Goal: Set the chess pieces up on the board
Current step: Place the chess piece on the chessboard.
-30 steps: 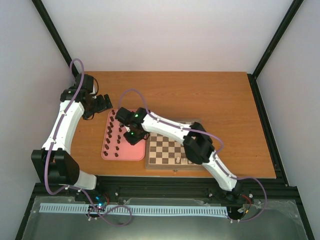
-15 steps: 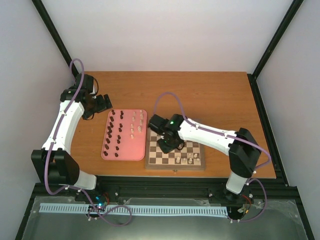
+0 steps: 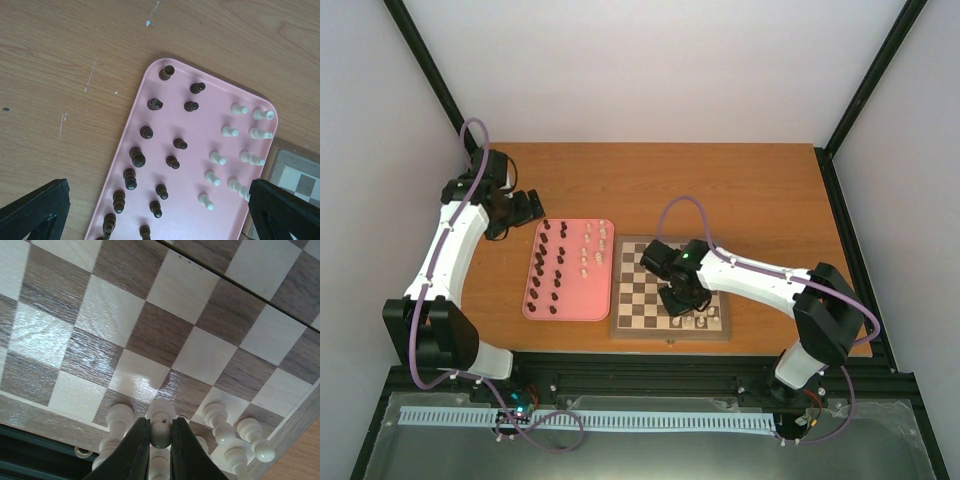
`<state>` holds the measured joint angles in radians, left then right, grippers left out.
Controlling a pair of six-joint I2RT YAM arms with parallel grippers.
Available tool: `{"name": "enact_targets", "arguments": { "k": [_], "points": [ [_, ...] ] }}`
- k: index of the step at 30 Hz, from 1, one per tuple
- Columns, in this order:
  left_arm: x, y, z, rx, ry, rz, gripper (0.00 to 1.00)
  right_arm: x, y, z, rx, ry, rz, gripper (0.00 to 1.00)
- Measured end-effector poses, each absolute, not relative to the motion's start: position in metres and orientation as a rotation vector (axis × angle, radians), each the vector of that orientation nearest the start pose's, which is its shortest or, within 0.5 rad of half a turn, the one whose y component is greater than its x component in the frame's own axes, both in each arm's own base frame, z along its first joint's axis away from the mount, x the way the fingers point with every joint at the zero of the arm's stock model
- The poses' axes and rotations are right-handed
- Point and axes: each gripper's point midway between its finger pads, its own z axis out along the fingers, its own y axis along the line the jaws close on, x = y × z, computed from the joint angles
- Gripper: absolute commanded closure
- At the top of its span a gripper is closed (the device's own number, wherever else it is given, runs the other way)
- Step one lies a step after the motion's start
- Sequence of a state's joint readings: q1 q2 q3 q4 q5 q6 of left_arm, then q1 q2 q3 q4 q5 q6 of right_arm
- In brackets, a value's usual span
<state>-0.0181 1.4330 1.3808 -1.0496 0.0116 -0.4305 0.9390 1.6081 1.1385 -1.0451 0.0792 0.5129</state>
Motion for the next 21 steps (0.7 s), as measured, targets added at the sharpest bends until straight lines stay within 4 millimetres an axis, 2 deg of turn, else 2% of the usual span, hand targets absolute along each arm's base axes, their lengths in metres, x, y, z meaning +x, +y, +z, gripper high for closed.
{"name": "enact_targets", "arguments": {
  "k": [21],
  "points": [
    [0.34,-0.008,0.198,-0.548,2.639,-0.155,0.0,0.183,0.214,0.063,-0.578,3.002,-0.028,0.88]
  ]
}}
